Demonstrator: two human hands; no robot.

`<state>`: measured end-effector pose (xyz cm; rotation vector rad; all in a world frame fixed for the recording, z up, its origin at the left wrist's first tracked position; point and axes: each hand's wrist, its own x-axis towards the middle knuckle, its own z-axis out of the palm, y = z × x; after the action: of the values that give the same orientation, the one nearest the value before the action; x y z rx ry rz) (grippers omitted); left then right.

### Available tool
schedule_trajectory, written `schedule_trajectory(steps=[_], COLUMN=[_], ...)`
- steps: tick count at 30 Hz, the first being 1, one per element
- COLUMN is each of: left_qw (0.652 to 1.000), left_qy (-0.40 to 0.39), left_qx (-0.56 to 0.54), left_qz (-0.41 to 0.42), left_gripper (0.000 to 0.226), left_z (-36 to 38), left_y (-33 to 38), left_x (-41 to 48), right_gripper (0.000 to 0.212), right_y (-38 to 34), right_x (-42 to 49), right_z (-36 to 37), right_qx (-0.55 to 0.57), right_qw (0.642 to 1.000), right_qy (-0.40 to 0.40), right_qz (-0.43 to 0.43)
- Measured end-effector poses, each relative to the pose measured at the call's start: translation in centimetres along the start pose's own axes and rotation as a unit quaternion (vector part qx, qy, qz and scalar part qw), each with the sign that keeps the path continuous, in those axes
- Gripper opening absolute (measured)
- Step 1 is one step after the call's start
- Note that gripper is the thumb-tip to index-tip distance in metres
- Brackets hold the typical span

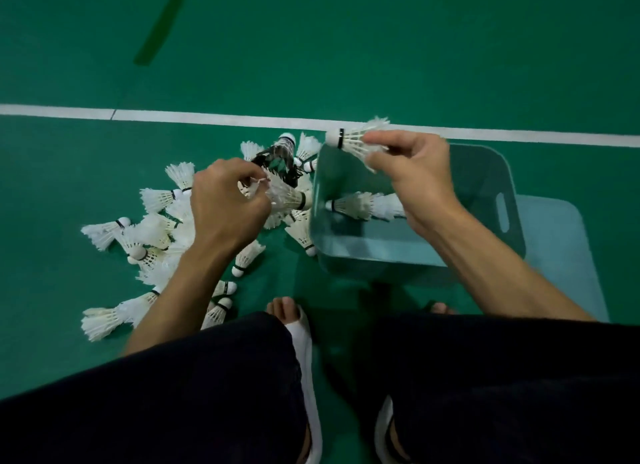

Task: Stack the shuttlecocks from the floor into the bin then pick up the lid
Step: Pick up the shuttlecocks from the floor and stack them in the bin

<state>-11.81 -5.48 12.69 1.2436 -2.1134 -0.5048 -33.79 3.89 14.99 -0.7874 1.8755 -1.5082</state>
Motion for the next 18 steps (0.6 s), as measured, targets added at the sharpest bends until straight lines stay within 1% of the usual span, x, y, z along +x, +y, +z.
schedule_trajectory(steps=[3, 5, 8, 10, 12, 15, 16, 18], left_qw=[0.999, 0.998, 0.995, 0.987, 0.98, 0.968, 0.965, 0.957], left_qy=[-0.01, -0.039, -0.087, -0.135, -0.172, -0.216, -0.23, -0.253], left_qx=[-0.026, -0.032, 0.043, 0.081, 0.102, 0.116, 0.118, 0.123], left_qz=[0.035, 0.029, -0.002, -0.012, -0.019, -0.045, -0.054, -0.072], left_gripper=[0.021, 0.025, 0.029, 0.035, 0.039, 0.034, 0.031, 0.028], left_z=[1.4, 3.3, 6.7, 8.6, 10.2, 12.1, 12.6, 13.3], left_y=[3.1, 4.9, 6.7, 7.1, 7.3, 7.1, 6.9, 6.6], left_x=[0.6, 1.0, 1.0, 0.9, 0.9, 1.3, 1.3, 1.3], right_gripper=[0.021, 0.016, 0.013, 0.014, 0.017, 0.012, 0.009, 0.011], right_y=[1.5, 3.2, 6.0, 7.5, 8.5, 8.7, 8.7, 8.9], right_x=[0.7, 1.4, 2.7, 3.4, 4.0, 4.9, 5.2, 5.6], right_z=[-4.5, -6.9, -9.1, -9.7, -9.8, -9.2, -8.9, -8.4], right_qx=[-0.037, -0.084, -0.159, -0.251, -0.342, -0.473, -0.501, -0.536], right_qw=[0.996, 0.988, 0.969, 0.949, 0.924, 0.872, 0.858, 0.838], right_qy=[0.07, 0.116, 0.166, 0.165, 0.148, 0.094, 0.079, 0.062], right_qz=[0.027, 0.061, 0.091, 0.092, 0.087, 0.082, 0.082, 0.081])
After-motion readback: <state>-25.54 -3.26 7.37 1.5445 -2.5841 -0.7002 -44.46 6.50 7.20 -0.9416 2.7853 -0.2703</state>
